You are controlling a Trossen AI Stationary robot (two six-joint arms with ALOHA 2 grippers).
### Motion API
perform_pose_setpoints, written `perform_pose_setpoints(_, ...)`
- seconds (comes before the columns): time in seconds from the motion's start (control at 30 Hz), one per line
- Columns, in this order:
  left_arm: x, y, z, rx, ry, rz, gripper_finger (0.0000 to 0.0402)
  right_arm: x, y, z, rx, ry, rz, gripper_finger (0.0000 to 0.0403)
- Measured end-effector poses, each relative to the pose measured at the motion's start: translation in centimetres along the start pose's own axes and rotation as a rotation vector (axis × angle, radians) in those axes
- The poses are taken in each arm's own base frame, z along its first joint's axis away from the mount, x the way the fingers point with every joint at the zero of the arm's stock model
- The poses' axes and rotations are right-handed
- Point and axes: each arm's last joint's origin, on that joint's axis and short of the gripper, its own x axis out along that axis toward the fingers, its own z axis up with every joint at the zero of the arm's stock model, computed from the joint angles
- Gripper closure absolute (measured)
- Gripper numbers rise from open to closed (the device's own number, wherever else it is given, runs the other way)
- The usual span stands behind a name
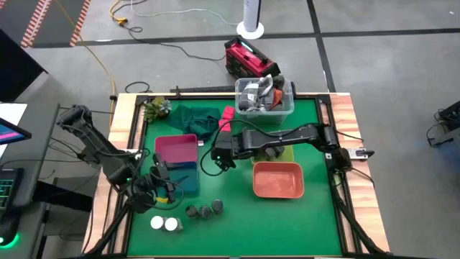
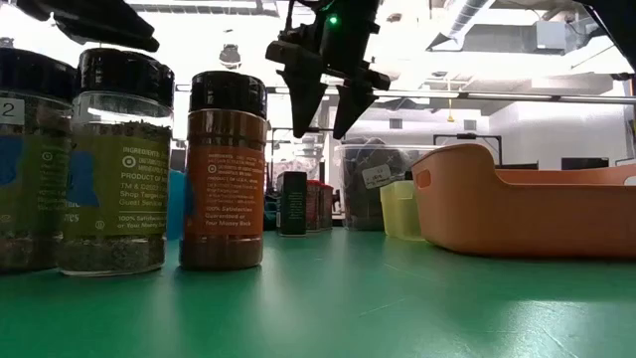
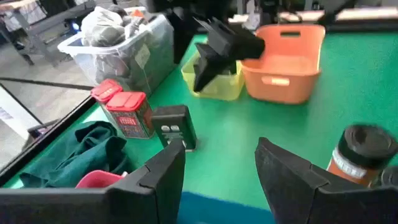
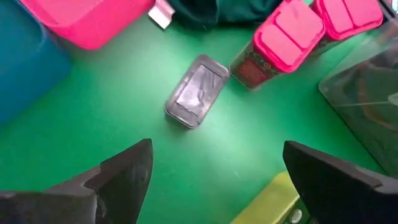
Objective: Sort spices by type
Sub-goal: Put the black spice can into the yellow bin
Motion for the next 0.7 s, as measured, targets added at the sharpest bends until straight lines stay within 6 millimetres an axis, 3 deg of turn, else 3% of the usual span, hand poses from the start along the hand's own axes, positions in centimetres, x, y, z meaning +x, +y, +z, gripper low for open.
perform_pose_setpoints(0.13,0.0,-0.6,-0.5,0.046,-0.001,0.003,0.0217,0.5,-0.5,0.0,0.014,0.009,-0.031,0.0024)
perform_pose_setpoints(0.33,-1.9,-1.1,-0.7,0.104,-0.041,-0.061,0.0217,1.1,-1.6,0.5,0.079,0.064,-0.007,0.0031)
perform_pose_setpoints(0.6,-3.7,-1.0,-0.5,0.142,-0.074,-0.129,0.0217,0.9,-1.0,0.6,0.104,0.032,0.013,0.0031)
perform_pose_setpoints(0.7,-3.8,-1.0,-0.6,0.15,-0.075,-0.135,0.0217,1.9,-0.6,1.2,0.143,-0.009,0.043,0.0031)
